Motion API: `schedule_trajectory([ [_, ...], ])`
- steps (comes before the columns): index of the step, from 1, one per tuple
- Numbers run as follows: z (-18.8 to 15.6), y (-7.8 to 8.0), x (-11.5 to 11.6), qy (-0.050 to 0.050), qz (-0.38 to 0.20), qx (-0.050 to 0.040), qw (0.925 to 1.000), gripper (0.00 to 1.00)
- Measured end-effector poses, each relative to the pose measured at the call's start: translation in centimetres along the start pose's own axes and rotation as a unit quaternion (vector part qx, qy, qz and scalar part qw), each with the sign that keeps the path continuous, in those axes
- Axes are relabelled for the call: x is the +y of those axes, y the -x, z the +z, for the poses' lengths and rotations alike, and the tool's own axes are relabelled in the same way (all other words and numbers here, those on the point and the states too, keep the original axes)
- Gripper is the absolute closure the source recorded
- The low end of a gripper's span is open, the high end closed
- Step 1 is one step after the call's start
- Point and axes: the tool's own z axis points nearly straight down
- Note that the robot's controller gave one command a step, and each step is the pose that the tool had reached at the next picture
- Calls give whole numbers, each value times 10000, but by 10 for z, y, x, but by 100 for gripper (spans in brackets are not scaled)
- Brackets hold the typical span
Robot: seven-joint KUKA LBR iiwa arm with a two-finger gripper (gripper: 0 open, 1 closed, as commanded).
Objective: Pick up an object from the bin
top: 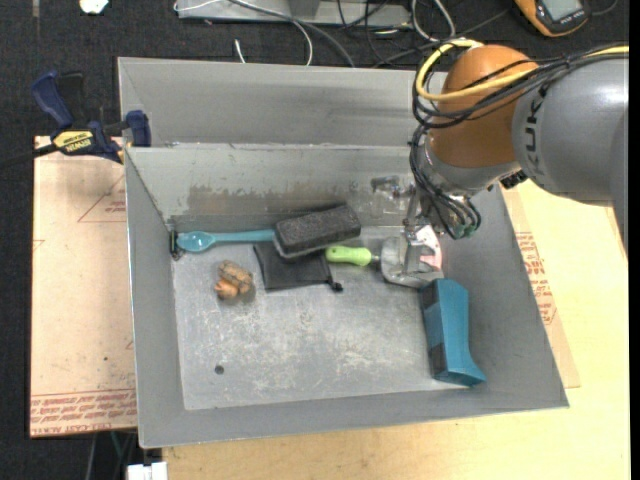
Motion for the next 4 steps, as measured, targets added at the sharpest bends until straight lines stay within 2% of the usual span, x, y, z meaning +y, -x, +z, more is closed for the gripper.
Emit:
schedule_trajectory([
  [1,31,-10,39,-3,443,118,9989,0],
  [2,75,-21,-45,-29,615,24,9981,0],
  [3,72,-22,-24,9,1719,27,9851,100],
  [4,72,-22,-24,8,1717,26,9851,100],
])
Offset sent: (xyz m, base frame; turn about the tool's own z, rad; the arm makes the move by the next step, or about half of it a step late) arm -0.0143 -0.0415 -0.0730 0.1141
